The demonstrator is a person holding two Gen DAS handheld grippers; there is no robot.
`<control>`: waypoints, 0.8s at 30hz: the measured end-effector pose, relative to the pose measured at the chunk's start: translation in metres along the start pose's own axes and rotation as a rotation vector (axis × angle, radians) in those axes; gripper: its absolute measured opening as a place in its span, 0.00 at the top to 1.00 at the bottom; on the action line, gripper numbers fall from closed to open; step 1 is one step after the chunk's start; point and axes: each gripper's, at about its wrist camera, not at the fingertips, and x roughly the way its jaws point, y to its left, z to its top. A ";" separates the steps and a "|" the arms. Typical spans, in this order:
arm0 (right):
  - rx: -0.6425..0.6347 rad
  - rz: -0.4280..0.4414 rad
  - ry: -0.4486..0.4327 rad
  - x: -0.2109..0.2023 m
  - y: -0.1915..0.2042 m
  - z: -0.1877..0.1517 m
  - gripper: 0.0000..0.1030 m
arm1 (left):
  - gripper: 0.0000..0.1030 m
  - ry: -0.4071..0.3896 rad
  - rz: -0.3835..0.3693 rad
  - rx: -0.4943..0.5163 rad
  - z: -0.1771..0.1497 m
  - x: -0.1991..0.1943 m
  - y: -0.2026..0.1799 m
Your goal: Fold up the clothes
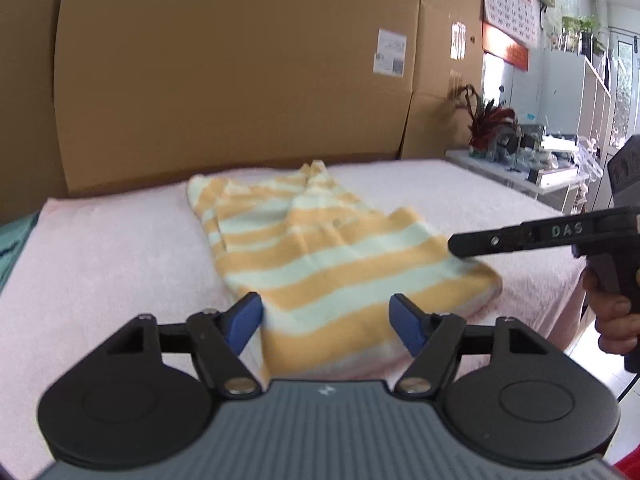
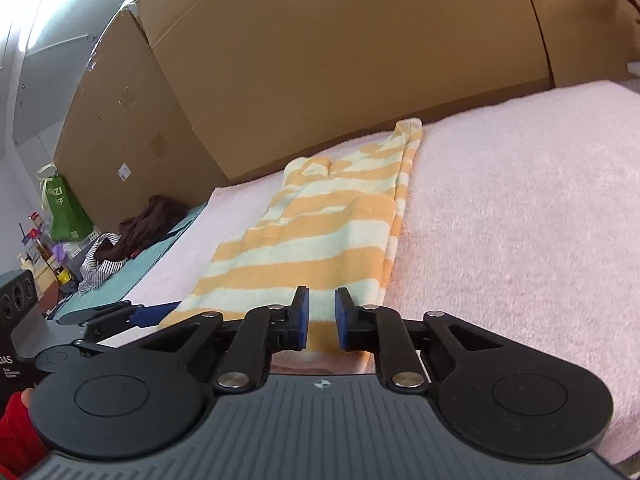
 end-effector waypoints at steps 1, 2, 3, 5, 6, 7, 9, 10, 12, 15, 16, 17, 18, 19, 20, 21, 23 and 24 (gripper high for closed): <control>-0.003 0.002 -0.010 0.004 0.002 0.005 0.80 | 0.30 -0.024 -0.006 0.003 0.007 0.001 0.000; -0.004 0.005 -0.019 0.007 0.003 0.009 0.80 | 0.30 -0.040 -0.015 0.003 0.014 0.007 -0.003; 0.002 0.007 -0.022 0.016 0.003 0.014 0.80 | 0.30 -0.044 -0.021 0.002 0.019 0.015 -0.004; 0.019 -0.013 0.000 0.036 -0.001 0.022 0.80 | 0.30 0.007 -0.018 -0.007 0.020 0.041 -0.002; 0.029 -0.038 0.027 0.048 -0.003 0.024 0.82 | 0.31 0.047 -0.012 -0.015 0.018 0.055 0.000; 0.055 -0.032 0.036 0.055 -0.009 0.024 0.86 | 0.30 0.103 -0.003 -0.034 0.013 0.070 0.005; 0.107 -0.013 0.048 0.067 -0.019 0.025 0.91 | 0.26 0.074 0.006 -0.029 0.008 0.074 0.005; 0.111 -0.021 0.051 0.069 -0.020 0.026 0.94 | 0.26 0.072 0.005 -0.028 0.008 0.074 0.005; 0.123 -0.035 0.054 0.067 -0.023 0.027 1.00 | 0.22 0.066 0.001 -0.020 0.006 0.073 0.004; 0.135 -0.019 0.036 0.062 -0.027 0.023 1.00 | 0.16 0.056 -0.004 -0.008 0.002 0.072 0.003; 0.132 -0.013 0.032 0.061 -0.028 0.021 1.00 | 0.16 0.053 -0.006 -0.004 0.001 0.071 0.003; 0.133 -0.011 0.025 0.060 -0.029 0.020 1.00 | 0.17 0.050 -0.011 -0.011 0.001 0.070 0.005; 0.143 -0.009 0.021 0.059 -0.030 0.020 1.00 | 0.19 0.047 -0.021 -0.026 0.002 0.067 0.006; 0.151 -0.006 0.007 0.054 -0.029 0.021 1.00 | 0.21 0.033 -0.032 -0.049 0.002 0.061 0.009; 0.158 -0.004 -0.009 0.048 -0.029 0.021 0.95 | 0.22 0.017 -0.044 -0.072 0.003 0.054 0.013; 0.137 -0.001 -0.044 0.039 -0.025 0.021 0.88 | 0.22 -0.007 -0.040 -0.082 0.001 0.043 0.016; 0.016 -0.054 -0.090 0.019 -0.013 0.018 0.87 | 0.22 -0.050 -0.028 -0.096 -0.003 0.023 0.022; -0.054 -0.102 -0.106 0.011 -0.007 0.015 0.85 | 0.21 -0.061 -0.024 -0.104 -0.006 0.014 0.025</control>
